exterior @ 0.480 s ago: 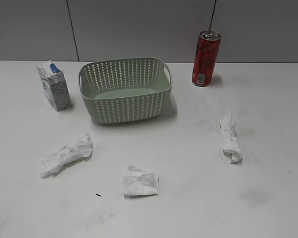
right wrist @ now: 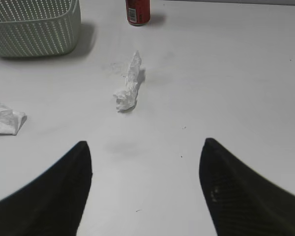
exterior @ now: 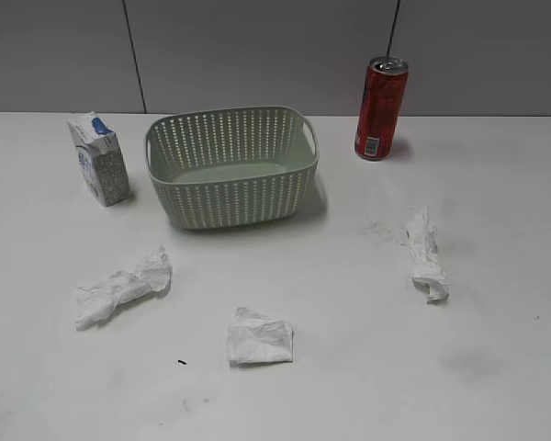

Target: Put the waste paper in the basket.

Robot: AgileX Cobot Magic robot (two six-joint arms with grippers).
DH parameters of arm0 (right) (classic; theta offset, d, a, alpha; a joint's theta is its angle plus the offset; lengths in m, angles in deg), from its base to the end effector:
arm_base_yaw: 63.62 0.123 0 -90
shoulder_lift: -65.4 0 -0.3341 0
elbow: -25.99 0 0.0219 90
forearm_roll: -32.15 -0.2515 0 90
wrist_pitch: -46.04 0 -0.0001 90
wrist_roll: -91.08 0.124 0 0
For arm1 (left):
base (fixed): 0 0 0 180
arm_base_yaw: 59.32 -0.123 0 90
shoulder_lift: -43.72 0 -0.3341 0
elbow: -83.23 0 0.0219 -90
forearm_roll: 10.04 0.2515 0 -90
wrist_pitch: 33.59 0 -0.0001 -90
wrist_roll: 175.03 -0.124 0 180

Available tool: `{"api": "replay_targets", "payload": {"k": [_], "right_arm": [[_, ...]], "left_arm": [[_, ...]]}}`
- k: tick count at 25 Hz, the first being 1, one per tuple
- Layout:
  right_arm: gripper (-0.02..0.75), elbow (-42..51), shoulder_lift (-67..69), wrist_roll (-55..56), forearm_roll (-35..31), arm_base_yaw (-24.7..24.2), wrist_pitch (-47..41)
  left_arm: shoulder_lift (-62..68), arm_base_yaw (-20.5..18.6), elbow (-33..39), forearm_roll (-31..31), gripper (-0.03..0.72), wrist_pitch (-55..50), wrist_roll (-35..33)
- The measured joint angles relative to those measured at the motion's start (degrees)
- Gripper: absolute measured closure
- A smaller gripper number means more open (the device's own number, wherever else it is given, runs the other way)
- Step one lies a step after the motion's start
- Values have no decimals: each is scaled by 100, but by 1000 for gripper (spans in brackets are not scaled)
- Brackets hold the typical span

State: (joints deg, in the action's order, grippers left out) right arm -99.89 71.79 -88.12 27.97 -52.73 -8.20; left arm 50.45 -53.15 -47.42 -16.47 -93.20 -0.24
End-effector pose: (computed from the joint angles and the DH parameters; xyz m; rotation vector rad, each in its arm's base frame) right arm -0.0126 0.0050 0.2513 -0.1718 1.9999 0.2173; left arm -0.0251 -0.0093 0.2674 0.2041 2.0068 -0.1444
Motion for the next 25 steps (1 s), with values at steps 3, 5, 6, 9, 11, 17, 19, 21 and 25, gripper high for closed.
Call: {"api": "replay_targets", "payload": {"k": [3,5,6,9,11,17,19,21,25], "right_arm": [[220,0,32,0,-18,0,2],[220,0,200,0,-18,0,2],[220,0,340,0,-18,0,7],[220,-60,835,0,-18,0,121],[220,-126,1181,-6,-18,0,417],[220,-201,2401,-12,-28,0,1326],[220,-273,2839,-12,-28,0,1430],[220,-399,3285,-12,-53,0,1548],[220,-751,4267,-12,-60,0,1627]], "left_arm": [[0,0,0,0,128,0,0],[0,0,0,0,129,0,0],[0,0,0,0,129,0,0],[0,0,0,0,129,0,0],[0,0,0,0,129,0,0],[0,0,0,0,129,0,0],[0,0,0,0,129,0,0],[0,0,0,0,129,0,0],[0,0,0,0,129,0,0]]}}
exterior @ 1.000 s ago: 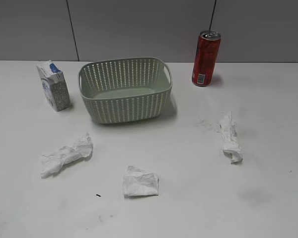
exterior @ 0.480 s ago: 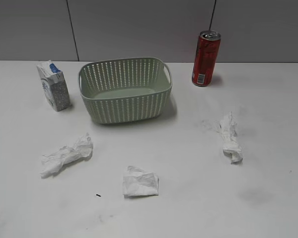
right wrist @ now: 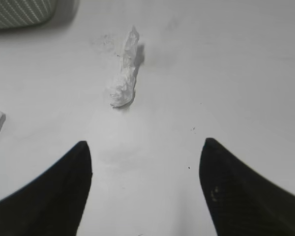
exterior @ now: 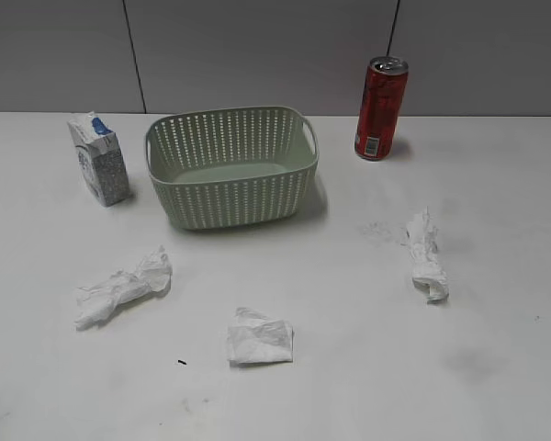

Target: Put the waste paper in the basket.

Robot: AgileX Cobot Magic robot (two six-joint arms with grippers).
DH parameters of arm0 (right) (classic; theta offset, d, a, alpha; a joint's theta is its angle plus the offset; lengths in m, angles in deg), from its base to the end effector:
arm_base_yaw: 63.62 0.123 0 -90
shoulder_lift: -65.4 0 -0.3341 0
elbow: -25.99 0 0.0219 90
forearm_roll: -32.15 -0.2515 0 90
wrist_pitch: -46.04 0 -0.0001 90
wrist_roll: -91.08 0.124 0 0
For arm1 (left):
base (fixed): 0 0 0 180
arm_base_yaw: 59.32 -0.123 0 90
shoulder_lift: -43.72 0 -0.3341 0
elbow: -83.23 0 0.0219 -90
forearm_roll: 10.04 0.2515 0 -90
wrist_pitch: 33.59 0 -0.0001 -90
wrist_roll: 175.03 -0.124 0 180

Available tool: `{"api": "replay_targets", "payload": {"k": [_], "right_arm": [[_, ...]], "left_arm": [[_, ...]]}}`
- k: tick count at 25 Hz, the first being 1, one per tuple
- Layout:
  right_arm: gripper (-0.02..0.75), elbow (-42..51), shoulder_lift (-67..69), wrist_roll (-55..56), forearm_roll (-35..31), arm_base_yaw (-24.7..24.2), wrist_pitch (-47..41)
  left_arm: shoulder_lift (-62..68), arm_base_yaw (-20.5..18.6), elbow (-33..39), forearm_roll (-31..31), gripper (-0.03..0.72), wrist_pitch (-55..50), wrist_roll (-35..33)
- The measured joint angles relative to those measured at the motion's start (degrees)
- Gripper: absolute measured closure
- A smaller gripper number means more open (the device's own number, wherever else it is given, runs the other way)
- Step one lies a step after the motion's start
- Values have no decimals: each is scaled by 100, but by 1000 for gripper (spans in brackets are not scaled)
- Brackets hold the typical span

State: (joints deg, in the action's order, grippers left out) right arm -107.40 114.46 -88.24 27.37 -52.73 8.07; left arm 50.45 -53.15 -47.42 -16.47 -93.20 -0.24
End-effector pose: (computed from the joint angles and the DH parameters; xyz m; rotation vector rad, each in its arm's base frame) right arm 0.1198 0.0295 0.2869 -0.1570 2.3323 0.1933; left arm -0.0251 -0.0093 0.2674 0.2041 2.0068 -0.1444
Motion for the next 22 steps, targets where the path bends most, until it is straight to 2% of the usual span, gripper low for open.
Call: {"api": "replay_targets", "payload": {"k": [4,9,13,22], "right_arm": [[217,-400,1043,-110,-18,0,14],[156,-1041,2401,-394,-166,0,31],[146,-1648,3382,-516,-308,7,40],[146,-2612,5459,-516,-360,408,509]], "left_arm": [[0,0,0,0,129,0,0],[0,0,0,0,129,0,0],[0,0,0,0,129,0,0],[0,0,0,0,129,0,0]]}}
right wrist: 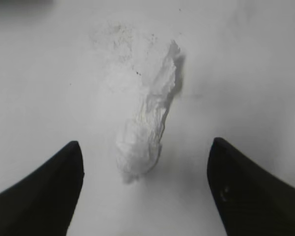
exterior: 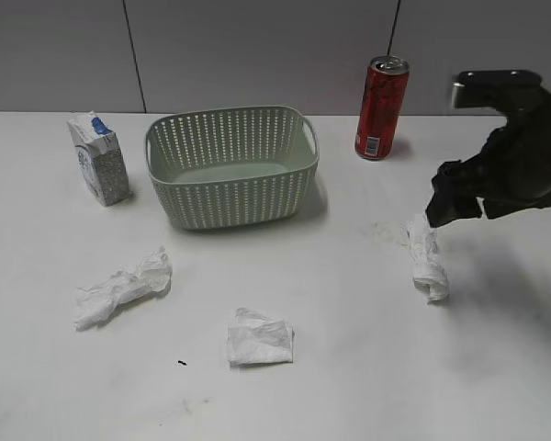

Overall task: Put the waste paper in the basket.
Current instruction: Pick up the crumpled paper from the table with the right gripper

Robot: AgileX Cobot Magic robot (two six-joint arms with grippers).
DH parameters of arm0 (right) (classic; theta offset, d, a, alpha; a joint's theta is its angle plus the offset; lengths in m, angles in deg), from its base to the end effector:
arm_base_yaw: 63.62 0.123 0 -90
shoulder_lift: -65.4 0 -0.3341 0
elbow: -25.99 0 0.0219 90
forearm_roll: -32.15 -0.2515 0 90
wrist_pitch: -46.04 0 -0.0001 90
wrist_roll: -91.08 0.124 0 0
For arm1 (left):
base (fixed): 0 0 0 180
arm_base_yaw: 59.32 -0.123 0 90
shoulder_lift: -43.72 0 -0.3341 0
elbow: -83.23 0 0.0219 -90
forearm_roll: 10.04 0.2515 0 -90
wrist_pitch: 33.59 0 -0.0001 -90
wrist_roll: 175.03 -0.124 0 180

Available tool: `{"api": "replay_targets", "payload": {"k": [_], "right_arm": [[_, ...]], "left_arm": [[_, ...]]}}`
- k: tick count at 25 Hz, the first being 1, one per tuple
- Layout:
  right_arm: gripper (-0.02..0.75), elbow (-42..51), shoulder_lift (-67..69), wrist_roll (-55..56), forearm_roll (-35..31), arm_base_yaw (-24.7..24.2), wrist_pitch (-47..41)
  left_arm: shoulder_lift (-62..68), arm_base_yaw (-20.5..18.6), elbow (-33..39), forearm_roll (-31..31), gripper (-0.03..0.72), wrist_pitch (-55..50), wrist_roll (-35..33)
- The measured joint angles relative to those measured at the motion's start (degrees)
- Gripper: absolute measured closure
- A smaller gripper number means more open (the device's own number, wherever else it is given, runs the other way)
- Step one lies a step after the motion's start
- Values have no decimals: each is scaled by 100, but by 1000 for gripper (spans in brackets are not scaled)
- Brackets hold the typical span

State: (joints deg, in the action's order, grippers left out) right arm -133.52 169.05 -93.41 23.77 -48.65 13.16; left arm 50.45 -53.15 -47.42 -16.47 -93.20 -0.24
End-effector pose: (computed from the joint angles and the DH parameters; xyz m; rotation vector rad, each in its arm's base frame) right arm 0.3337 0.0994 0.2110 -0.3190 2.7274 0.1937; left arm -0.0251 -0.0093 0.2674 0.2041 2.0068 -0.1444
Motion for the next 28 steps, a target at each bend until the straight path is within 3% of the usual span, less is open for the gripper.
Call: {"api": "replay_targets", "payload": {"k": [11,15,19,24,28], "right_arm": [[148,-238,1641,6,-151,50,849],[197,-313,1759,-3,-57,199,1043],[339,-332,1800,-8,99,396,1128],[677,-332,1811,-2,100,520,1085],[745,-336,1700,9,59,531,765]], "left_arm": [[0,0,0,0,129,0,0],[0,0,0,0,129,0,0],[0,0,0,0,129,0,0],[0,0,0,0,129,0,0],[0,0,0,0,129,0,0]]}}
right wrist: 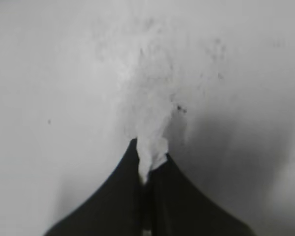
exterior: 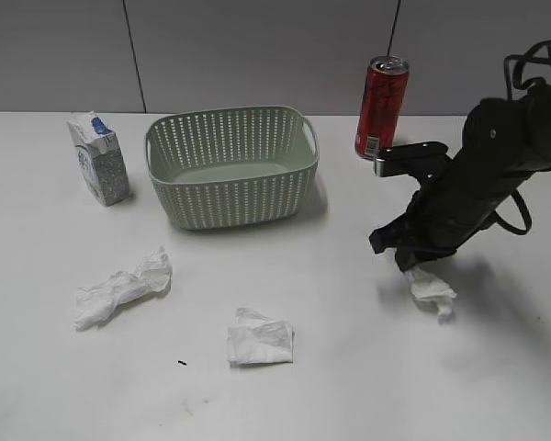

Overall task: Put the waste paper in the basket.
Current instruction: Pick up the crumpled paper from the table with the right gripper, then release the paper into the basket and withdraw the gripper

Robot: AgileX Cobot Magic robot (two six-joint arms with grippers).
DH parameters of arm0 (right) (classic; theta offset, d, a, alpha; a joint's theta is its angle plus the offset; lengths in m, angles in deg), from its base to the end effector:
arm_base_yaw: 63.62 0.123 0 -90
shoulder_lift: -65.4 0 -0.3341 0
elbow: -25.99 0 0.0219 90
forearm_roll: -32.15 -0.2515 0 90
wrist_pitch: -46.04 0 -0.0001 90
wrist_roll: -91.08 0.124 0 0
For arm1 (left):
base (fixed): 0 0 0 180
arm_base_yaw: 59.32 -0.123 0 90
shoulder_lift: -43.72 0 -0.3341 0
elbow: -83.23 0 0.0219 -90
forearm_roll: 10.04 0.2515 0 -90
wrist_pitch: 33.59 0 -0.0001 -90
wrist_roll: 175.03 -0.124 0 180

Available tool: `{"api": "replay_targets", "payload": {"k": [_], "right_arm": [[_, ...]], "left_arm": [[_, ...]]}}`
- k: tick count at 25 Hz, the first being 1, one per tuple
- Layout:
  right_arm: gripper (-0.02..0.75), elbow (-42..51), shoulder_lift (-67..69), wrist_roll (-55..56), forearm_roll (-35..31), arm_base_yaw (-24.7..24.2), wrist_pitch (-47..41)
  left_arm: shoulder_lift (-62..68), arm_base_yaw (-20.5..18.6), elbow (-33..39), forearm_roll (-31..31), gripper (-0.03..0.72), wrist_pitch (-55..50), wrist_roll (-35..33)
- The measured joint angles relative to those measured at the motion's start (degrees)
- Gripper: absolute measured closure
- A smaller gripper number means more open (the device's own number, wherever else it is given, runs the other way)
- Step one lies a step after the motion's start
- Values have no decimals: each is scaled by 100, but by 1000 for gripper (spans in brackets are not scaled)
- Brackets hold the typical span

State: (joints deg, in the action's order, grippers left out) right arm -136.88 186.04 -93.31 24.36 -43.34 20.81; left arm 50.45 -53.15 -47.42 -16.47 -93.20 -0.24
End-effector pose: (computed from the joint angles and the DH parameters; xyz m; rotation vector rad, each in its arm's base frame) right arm 0.3653 0.1426 0.1207 -0.4493 2.8185 0.1667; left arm -0.0251 -0.0093 0.2674 0.2041 2.0068 -0.1444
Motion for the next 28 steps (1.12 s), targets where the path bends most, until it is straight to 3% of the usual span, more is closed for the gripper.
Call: {"api": "replay_targets", "payload": {"k": [7,12,16,22,28], "right_arm": [[745,-491,-1040,-328,17,276,-273],[745,-1395,-1278,-531,10,741,180],[745,-1912,-1133,-569,-111,1063,1411],[745,-1976,-450,-574,-170,1460,3909],[745,-1976,597,-574,-171,1572,5046]], "left_arm": [[0,0,0,0,130,0,0],[0,0,0,0,130,0,0],[0,0,0,0,130,0,0],[0,0,0,0,134,0,0],[0,0,0,0,165,0,0]]}}
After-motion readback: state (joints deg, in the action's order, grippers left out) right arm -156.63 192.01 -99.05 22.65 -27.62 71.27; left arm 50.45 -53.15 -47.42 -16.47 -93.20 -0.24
